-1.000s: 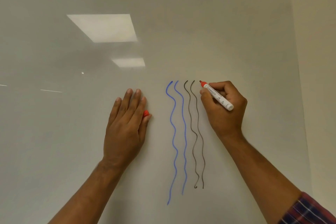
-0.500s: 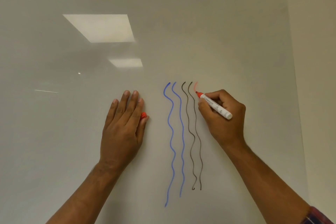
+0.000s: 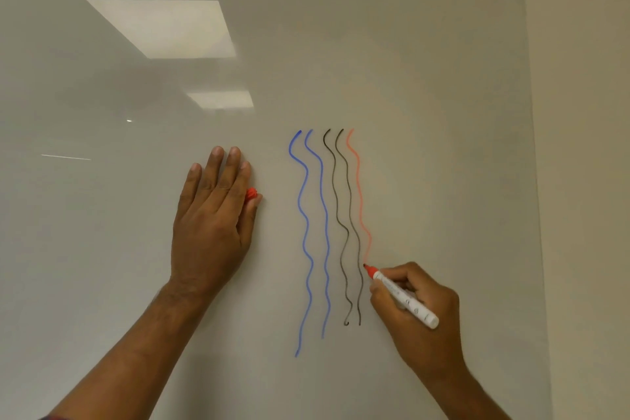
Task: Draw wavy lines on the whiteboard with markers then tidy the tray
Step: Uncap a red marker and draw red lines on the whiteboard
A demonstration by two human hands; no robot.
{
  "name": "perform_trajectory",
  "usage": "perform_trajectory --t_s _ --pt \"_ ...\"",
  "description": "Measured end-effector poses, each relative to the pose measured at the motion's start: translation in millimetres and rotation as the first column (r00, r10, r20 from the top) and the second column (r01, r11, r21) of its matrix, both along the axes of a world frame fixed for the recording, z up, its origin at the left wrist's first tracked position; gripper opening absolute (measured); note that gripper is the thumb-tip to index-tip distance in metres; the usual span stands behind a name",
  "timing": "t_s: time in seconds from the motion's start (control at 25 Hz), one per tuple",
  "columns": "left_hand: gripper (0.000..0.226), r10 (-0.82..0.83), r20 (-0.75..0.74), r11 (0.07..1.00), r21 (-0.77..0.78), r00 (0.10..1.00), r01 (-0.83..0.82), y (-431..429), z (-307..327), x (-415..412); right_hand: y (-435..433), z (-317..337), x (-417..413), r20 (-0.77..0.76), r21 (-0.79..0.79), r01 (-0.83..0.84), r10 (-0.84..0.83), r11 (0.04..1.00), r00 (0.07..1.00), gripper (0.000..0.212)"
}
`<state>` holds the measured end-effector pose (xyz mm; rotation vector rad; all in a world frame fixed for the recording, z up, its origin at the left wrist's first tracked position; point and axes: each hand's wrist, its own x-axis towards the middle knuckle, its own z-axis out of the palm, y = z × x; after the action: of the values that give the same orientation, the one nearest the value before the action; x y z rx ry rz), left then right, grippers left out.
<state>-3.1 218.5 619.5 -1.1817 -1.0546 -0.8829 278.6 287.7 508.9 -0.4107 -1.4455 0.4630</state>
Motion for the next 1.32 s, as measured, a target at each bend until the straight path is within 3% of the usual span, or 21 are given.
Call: perform_trajectory --t_s 0.2,0.36,0.52,0.68,0.88,1.08,1.32 --pt "0.047 -0.002 0.0 1.0 0.009 1.0 0.002 1.2 1.1 -0.5 0.3 -56.0 4.9 0.126 -0.055 0.108 -0.1 0.993 0.987 0.022" --pt "0.047 -0.003 0.004 1.0 0.005 1.0 0.003 1.0 0.9 -0.2 -2.2 -74.7 4.9 0.18 -0.13 0.075 -0.051 0.989 0.982 0.025" --pt "0.047 -0.009 0.005 1.0 -0.001 1.0 0.009 -0.1 0.8 -0.5 -4.6 -50.9 15.7 -0.134 -0.257 -0.116 0.083 0.959 0.987 0.021" --pt "0.047 -0.012 0.003 1.0 0.0 1.0 0.012 0.1 0.9 -0.9 -9.4 -2.5 24.0 -0.249 -0.136 -0.15 0.113 0.979 0.962 0.016" --pt "0.047 -0.005 0.001 1.0 0.015 1.0 0.005 0.3 0.6 -1.1 -5.7 64.3 14.6 -0.22 0.08 -0.114 0.129 0.99 0.967 0.012" --pt "0.048 -0.006 0.0 1.0 0.014 1.0 0.006 -0.3 0.5 -1.4 1.0 134.3 -3.6 -0.133 0.289 0.017 0.023 0.957 0.991 0.01" --pt "0.048 -0.011 -0.003 1.0 0.012 1.0 0.011 0.7 -0.2 -1.9 18.4 157.7 -13.2 -0.137 0.313 0.128 -0.089 0.941 0.987 0.009"
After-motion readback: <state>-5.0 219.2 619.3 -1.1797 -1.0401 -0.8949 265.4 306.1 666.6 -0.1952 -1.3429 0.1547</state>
